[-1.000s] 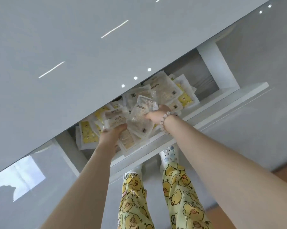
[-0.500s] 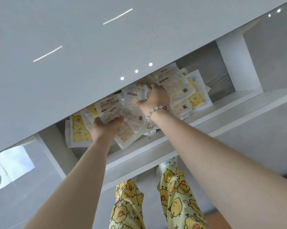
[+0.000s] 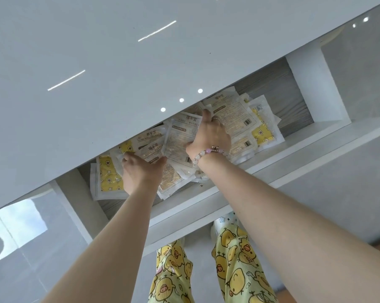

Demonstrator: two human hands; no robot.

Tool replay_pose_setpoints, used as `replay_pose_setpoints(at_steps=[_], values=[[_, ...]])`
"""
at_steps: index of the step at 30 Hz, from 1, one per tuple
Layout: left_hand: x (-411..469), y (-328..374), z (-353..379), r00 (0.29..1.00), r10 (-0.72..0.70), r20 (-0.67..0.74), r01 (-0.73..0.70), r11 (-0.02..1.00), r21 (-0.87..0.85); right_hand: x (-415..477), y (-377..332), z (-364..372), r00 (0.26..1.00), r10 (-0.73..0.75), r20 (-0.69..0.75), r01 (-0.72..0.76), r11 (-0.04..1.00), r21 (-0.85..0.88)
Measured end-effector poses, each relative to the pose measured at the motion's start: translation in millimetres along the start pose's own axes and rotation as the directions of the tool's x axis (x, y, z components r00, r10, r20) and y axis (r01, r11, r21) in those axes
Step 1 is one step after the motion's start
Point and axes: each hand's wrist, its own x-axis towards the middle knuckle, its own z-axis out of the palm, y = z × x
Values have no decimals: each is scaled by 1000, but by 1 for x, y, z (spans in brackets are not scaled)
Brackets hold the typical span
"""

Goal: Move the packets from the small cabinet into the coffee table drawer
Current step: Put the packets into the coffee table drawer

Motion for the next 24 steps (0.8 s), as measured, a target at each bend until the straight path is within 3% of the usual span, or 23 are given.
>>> replay_pose_setpoints(at_steps=[9,12,16,19,21,24], values=[[-11,6,1,998,42,-48,-41,999,16,-15,10,5,998,-37,44,44,985,-166],[-25,7,-3,991,131,-17,-127,982,136,-25,8,-6,996,-25,88,43,977,-209],[-51,4,-31,903,355,241,-424,826,372,-45,4,-37,987,-121,108,151,929,-338],[-77,3,-72,759,503,413,-649,546,530,-71,-1,-71,967,-165,194,234,880,-413],[-99,8,-105,726,571,385,-659,416,626,-91,-10,-102,953,-210,219,290,845,-450],[-133,30,-164,778,590,214,-559,496,665,-118,-30,-167,911,-350,219,412,756,-509]])
